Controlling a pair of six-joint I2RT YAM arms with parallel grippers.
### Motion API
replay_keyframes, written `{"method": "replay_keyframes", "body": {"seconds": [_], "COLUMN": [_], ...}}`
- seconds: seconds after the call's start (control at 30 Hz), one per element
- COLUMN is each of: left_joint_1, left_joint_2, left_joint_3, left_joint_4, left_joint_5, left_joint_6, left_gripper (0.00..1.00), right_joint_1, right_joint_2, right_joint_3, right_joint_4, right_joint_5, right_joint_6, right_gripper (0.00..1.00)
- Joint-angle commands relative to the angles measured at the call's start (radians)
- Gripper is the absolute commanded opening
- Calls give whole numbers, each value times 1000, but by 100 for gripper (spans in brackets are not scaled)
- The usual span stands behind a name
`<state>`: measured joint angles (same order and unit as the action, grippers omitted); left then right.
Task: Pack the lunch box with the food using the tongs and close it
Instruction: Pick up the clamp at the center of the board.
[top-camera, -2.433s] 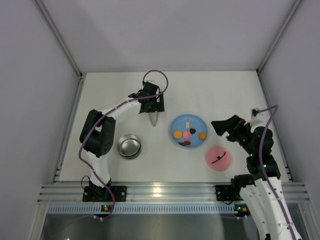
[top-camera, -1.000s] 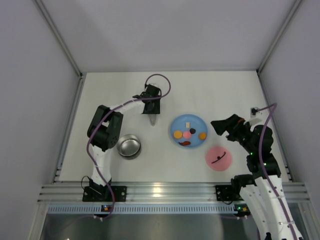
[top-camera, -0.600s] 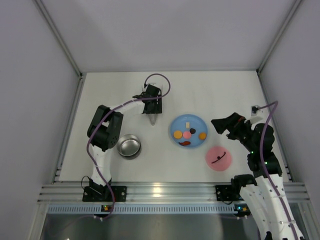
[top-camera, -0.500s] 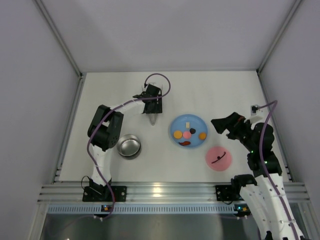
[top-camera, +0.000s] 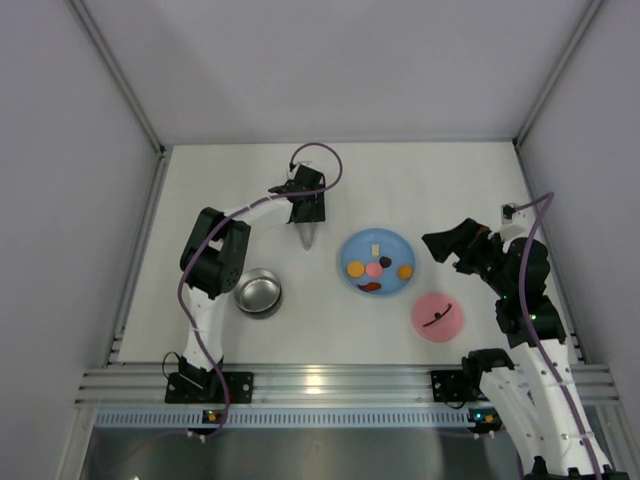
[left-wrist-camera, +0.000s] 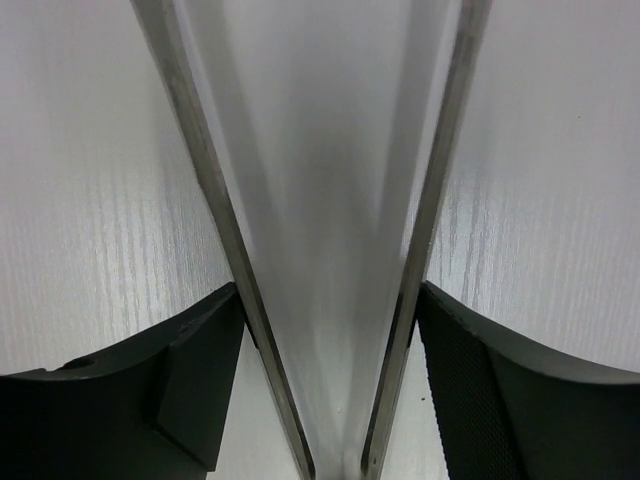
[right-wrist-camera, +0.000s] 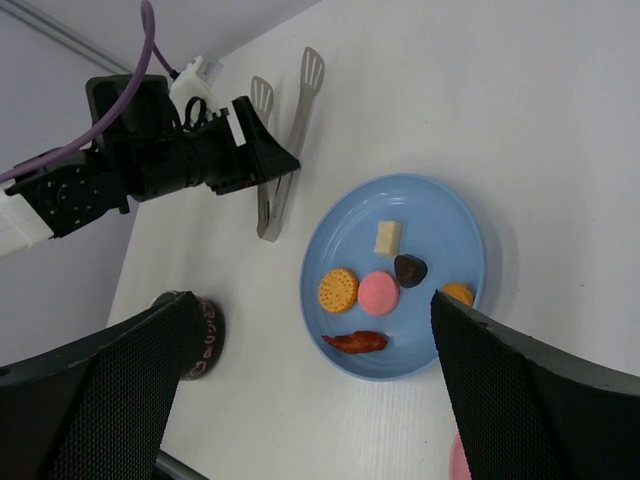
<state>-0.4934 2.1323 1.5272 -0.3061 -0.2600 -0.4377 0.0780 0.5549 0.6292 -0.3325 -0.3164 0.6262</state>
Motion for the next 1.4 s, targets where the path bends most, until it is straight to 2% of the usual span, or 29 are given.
{"method": "replay_keyframes", "body": {"seconds": [0.0, 0.17, 0.2, 0.27, 0.33, 0.57, 0.8, 1.17, 1.37], "left_joint_1": [3, 4, 3, 3, 3, -16, -51, -83, -149], "left_joint_2": [29, 2, -17, -41, -84, -248, -359, -511, -620], "left_joint_3": [5, -35, -42, -64, -76, -122, -153, -214, -226], "left_joint_4": [-7, -2, -1, -2, -1, -34, -105, -169, -246], "left_joint_5": [10, 8, 10, 8, 10, 15, -38, -70, -88], "left_joint_6": [-30, -30, -29, -32, -32, -47, -41, -61, -55], "left_gripper": [72, 58, 51, 49, 43, 44, 49, 49, 51], "right_joint_1": [-14, -15, -14, -14, -14, -14, -15, -14, -14], "right_joint_2": [8, 13, 16, 26, 34, 60, 47, 45, 57], "right_joint_3": [49, 61, 70, 81, 102, 161, 213, 224, 227], "right_joint_4": [-8, -28, -36, -54, -63, -92, -137, -149, -148], "right_joint_5": [-9, -13, -15, -16, -23, -44, -38, -24, -29], "right_joint_6": [-23, -31, -33, -39, -40, -33, -26, -26, -29], "right_gripper": [99, 100, 99, 99, 99, 100, 99, 99, 99]}}
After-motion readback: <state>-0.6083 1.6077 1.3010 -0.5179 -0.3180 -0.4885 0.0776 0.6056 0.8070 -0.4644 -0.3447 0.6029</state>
